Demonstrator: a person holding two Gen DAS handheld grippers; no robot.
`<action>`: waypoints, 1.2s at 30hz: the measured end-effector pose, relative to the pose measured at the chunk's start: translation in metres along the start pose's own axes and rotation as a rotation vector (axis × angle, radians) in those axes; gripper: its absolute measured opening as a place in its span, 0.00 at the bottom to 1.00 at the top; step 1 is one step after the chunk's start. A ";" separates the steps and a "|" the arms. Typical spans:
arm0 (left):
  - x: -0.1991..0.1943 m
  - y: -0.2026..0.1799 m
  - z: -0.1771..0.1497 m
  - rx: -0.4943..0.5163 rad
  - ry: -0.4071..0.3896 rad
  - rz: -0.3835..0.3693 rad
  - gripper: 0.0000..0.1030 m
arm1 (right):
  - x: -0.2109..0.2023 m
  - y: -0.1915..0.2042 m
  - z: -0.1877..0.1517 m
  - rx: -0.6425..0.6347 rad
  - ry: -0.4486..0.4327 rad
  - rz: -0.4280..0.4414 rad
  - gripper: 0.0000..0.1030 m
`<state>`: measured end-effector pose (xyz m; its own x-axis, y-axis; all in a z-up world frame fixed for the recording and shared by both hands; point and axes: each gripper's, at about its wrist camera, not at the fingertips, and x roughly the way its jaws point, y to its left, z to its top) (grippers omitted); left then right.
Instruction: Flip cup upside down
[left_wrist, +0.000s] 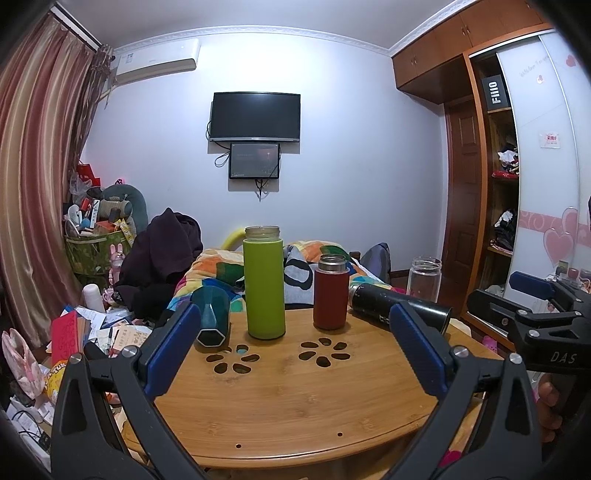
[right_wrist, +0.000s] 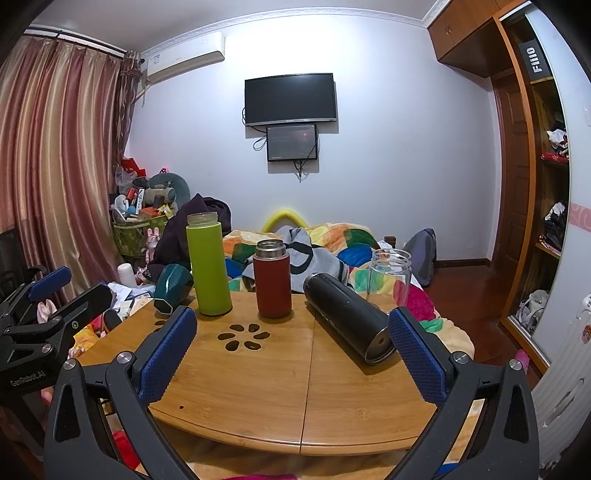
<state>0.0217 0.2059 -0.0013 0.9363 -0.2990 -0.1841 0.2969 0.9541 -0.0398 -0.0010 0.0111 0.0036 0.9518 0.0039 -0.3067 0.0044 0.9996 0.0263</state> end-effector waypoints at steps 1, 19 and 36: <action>0.000 0.000 0.000 0.000 0.000 0.000 1.00 | 0.000 0.000 0.000 0.000 -0.001 -0.001 1.00; -0.002 0.001 0.000 -0.004 -0.003 -0.003 1.00 | -0.002 0.001 0.001 0.001 -0.008 0.004 1.00; -0.002 0.002 -0.001 -0.006 -0.002 -0.006 1.00 | -0.002 0.002 0.001 -0.003 -0.009 0.005 1.00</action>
<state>0.0199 0.2082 -0.0017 0.9348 -0.3051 -0.1819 0.3018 0.9523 -0.0464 -0.0025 0.0133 0.0056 0.9544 0.0090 -0.2983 -0.0015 0.9997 0.0254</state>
